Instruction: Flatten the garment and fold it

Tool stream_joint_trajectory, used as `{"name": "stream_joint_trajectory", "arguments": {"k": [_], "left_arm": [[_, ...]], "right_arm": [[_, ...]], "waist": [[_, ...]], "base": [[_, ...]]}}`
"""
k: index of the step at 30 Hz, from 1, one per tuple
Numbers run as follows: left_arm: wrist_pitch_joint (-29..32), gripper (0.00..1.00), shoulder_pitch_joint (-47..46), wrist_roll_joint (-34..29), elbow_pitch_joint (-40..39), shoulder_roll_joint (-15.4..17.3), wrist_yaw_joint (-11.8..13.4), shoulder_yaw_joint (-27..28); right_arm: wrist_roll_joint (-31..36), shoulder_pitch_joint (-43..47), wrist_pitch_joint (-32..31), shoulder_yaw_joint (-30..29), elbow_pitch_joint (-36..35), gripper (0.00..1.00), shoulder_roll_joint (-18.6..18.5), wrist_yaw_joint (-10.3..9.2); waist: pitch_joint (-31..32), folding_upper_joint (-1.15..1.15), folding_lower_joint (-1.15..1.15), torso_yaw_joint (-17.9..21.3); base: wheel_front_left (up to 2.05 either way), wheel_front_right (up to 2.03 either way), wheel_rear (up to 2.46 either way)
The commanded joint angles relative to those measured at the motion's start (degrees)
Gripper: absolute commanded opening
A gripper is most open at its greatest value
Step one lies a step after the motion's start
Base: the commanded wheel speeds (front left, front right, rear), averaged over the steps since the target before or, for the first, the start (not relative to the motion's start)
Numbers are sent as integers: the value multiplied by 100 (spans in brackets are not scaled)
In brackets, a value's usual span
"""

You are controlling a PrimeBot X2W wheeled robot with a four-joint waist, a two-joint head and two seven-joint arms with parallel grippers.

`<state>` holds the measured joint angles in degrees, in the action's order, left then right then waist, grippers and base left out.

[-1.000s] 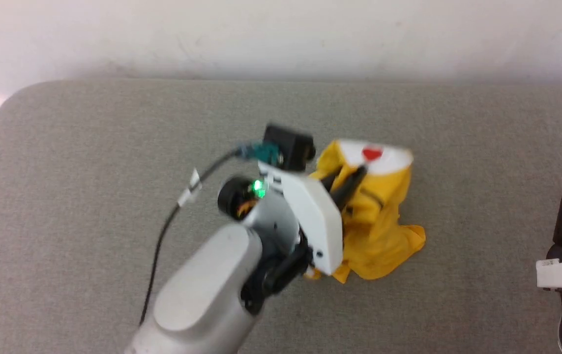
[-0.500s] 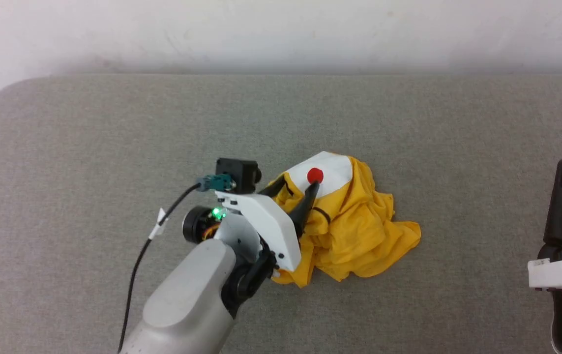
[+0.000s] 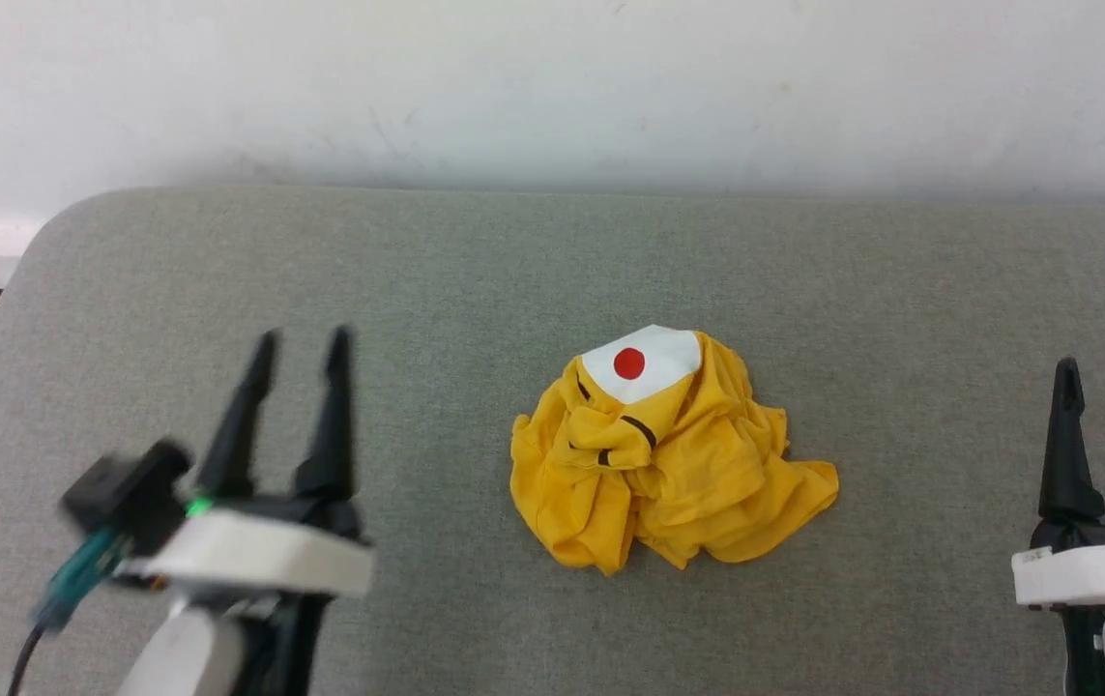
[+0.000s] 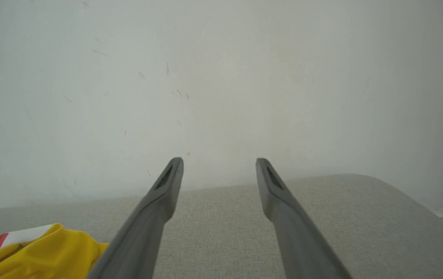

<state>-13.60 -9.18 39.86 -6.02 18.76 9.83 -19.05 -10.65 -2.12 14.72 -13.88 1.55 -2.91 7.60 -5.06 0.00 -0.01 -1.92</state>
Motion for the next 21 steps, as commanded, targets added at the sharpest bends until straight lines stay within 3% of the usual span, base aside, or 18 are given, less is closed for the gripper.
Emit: {"name": "stream_joint_trajectory", "arguments": {"k": [1,5,7,10,15,21], "left_arm": [[-101,100,405,-258,-216,59,173,261],[-136,100,1222,-1356,-809,44,368,919],[-138,100,1529,-1952,-932,17,375,1017],[-138,100,1694,-2351,-976,-72,371,1060],[-139,100,1687,-2659,-1043,-466,202,1164],[-139,100,1434,-2827,-1003,-814,-139,1255]], "right_arm": [[-26,88,28,9,32,100,3,-11],[-34,155,28,14,60,100,3,-11],[-10,171,28,12,55,100,3,-11],[23,169,21,12,73,100,3,-11],[150,76,-393,300,49,100,3,-11],[680,-83,-1727,807,-55,100,-4,-11]], "waist": [[-8,0,1,-37],[-83,0,1,-156],[-111,0,1,-229],[-133,0,1,-304],[-244,0,1,-400],[-489,0,1,-489]], "base": [[0,0,0],[0,0,0],[0,0,0],[0,0,0],[0,0,0],[0,0,0]]}}
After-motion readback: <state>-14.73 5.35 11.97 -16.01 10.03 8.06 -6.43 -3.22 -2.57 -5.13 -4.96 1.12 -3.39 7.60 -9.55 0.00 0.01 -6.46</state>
